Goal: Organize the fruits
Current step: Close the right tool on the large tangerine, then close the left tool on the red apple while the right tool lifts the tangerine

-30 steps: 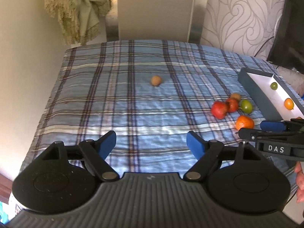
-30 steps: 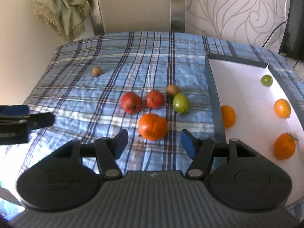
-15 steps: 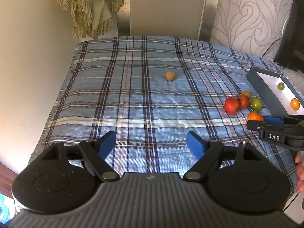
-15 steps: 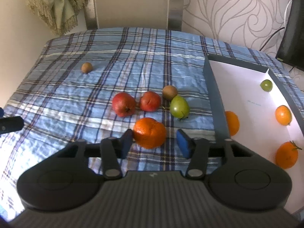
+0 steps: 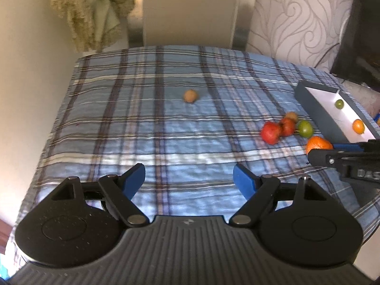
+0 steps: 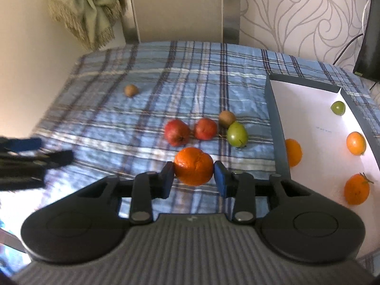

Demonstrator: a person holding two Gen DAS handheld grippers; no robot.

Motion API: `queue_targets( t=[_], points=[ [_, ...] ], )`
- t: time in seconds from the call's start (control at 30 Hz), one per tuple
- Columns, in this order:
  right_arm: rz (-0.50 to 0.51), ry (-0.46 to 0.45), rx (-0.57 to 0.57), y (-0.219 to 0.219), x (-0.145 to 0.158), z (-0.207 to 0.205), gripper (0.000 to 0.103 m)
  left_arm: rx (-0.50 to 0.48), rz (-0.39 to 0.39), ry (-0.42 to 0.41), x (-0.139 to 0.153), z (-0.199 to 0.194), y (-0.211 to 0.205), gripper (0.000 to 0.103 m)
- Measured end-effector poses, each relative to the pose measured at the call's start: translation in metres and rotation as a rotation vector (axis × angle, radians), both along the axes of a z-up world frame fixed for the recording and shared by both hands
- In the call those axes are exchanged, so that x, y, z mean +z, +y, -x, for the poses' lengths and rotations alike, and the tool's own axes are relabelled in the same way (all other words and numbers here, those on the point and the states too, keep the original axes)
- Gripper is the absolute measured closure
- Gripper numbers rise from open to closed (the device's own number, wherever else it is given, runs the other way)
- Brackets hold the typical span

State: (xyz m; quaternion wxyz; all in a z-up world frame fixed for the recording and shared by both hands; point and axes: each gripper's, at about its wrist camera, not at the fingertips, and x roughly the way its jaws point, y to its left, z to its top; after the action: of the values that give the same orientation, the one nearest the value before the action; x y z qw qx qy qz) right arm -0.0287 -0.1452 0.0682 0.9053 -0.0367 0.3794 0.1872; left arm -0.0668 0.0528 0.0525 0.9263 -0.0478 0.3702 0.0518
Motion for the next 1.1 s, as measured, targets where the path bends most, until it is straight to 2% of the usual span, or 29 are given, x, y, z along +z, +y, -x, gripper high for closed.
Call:
queue_targets(
  t=[0.3,0.67,0.8,1.0,1.1],
  points=[
    [-0.051,-0.032,0.037,-0.012,0.044,0.034,0.064,-0.125,0.01,-0.029,-0.002,-0.03,-0.044,0.019],
    [-0.044,-0.041,-0.027,-0.039,0.052,0.057,0.064,-0.263,-0.031,-0.056,-0.018,-0.07,-0.077,0.02],
    [-0.034,-0.046,-0.052,-0.046,0.053,0.063,0.064,-0.281,-0.027,-0.053,-0.024,-0.084,-0.078,0.029],
    [-0.028,-0.049,-0.088,-0.054,0.053,0.068,0.064,-0.28,-0.004,-0.022,-0.035,-0.103,-0.076,0.037],
    [-0.026,-0.05,-0.098,-0.056,0.053,0.07,0.064,-0.293,0.007,-0.016,-0.038,-0.107,-0.077,0.047]
  ],
)
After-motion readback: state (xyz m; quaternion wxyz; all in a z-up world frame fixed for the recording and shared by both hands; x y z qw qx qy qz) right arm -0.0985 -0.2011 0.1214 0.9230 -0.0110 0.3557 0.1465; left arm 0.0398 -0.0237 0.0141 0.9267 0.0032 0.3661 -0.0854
